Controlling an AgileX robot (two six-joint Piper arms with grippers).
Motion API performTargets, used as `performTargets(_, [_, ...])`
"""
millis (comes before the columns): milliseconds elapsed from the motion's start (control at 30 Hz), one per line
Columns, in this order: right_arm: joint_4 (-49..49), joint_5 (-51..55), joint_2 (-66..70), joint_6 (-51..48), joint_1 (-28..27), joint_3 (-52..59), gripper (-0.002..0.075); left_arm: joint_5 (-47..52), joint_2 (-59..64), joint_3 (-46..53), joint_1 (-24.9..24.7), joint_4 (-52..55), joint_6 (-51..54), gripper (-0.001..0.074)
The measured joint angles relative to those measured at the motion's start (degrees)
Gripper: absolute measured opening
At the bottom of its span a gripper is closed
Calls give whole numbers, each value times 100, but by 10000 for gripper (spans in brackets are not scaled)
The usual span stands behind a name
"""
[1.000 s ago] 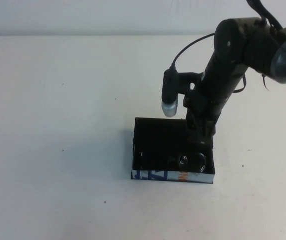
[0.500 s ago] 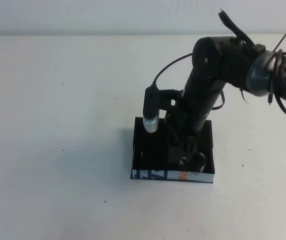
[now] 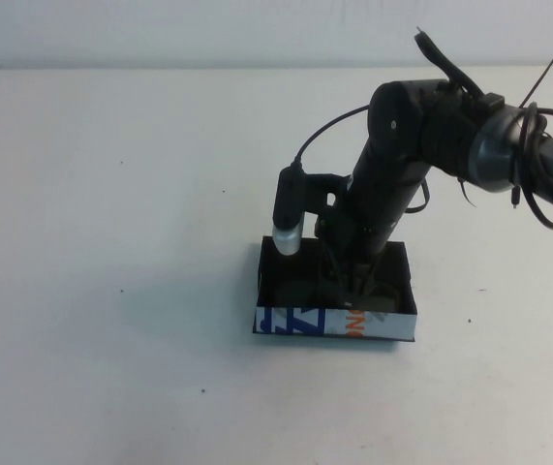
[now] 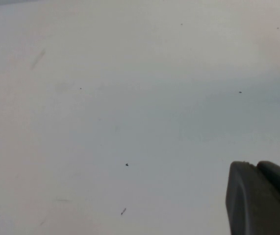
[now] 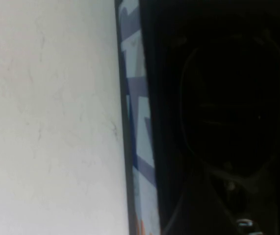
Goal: Take glasses out of glasses case
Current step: Pick up the glasses from the glasses case
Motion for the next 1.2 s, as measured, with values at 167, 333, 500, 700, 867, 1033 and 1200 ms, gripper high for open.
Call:
performTargets(167, [0,-12,0,0,0,0,359,0,0,0,0,0,0,-4])
performTargets(333, [0,62,-49,23,0,11,359,0,0,0,0,0,0,-4])
performTargets(500, [25,296,-122,34,12,59,359,0,0,0,0,0,0,-5])
performTargets(700, [62,345,-170,34,12,59,359,0,0,0,0,0,0,-5])
performTargets(867, [-77,345,-170,140,86,59,359,0,0,0,0,0,0,-4])
performTargets(1033, [-280,347,-170,379,171,59,359,0,0,0,0,0,0,-4])
performTargets(1200, [-464,347,-170,586,174,144,359,0,0,0,0,0,0,-4])
